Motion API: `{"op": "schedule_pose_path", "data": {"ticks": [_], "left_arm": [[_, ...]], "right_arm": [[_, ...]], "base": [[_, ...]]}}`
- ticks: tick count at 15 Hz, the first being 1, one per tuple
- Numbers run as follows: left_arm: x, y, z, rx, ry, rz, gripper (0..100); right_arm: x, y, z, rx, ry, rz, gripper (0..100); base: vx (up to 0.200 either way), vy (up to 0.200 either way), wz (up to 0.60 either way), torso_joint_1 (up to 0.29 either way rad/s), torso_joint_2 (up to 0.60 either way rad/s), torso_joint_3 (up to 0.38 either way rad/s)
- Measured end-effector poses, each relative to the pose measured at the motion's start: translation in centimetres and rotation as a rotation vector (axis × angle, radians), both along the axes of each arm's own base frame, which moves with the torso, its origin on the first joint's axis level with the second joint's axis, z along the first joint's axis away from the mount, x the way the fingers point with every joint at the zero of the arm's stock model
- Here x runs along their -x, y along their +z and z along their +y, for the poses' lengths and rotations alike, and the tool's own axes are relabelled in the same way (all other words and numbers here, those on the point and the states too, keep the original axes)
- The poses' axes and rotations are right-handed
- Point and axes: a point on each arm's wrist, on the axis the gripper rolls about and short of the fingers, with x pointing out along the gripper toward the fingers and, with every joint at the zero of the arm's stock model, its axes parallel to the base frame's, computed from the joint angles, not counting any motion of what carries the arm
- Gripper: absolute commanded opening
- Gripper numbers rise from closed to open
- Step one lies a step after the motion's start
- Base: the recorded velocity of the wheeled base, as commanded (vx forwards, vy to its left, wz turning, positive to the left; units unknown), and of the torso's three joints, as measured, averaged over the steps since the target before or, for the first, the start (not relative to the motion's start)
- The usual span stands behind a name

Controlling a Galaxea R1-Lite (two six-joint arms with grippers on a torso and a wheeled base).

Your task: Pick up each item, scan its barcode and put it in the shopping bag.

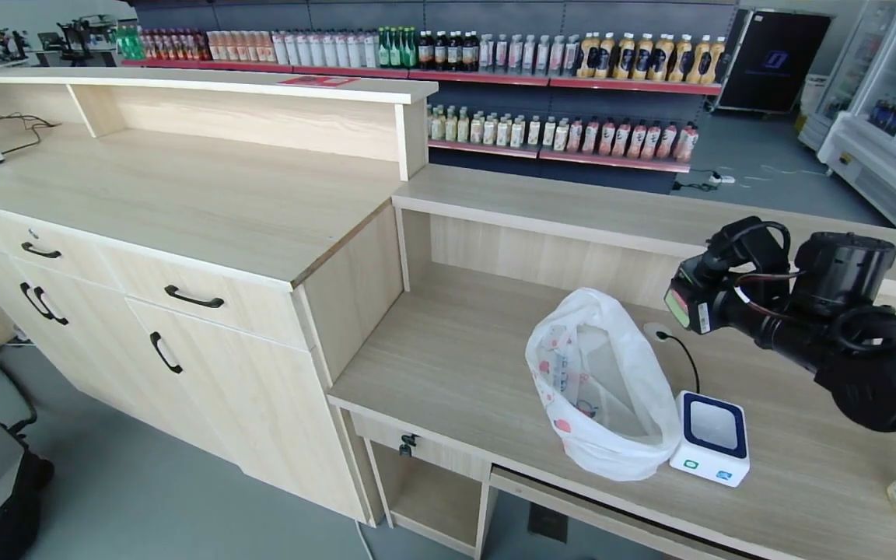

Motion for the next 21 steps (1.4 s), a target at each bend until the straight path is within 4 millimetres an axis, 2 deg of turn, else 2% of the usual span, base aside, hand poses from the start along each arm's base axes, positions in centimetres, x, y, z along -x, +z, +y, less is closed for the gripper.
{"op": "schedule_pose_path", "data": {"ticks": [2, 6, 12, 17, 21], "left_arm": [[0.0, 0.0, 0.0, 0.0, 0.001, 0.0, 100], [0.0, 0.0, 0.0, 0.0, 0.001, 0.0, 100], [0.0, 0.0, 0.0, 0.0, 0.001, 0.0, 100], [0.0, 0.0, 0.0, 0.0, 0.001, 0.0, 100], [0.0, 0.0, 0.0, 0.0, 0.002, 0.0, 100]], "right_arm": [[-1.4, -2.5, 1.1, -0.073, 0.021, 0.1, 0], [-4.6, -5.8, 2.5, -0.066, 0.046, 0.218, 0], [-9.2, -8.2, 4.2, -0.138, 0.127, 0.232, 0], [-11.2, -10.8, 5.8, -0.135, 0.162, 0.265, 0], [-12.5, -12.7, 6.4, -0.129, 0.167, 0.272, 0]], "base": [[0.0, 0.0, 0.0, 0.0, 0.0, 0.0], [0.0, 0.0, 0.0, 0.0, 0.0, 0.0], [0.0, 0.0, 0.0, 0.0, 0.0, 0.0], [0.0, 0.0, 0.0, 0.0, 0.0, 0.0], [0.0, 0.0, 0.0, 0.0, 0.0, 0.0]]}}
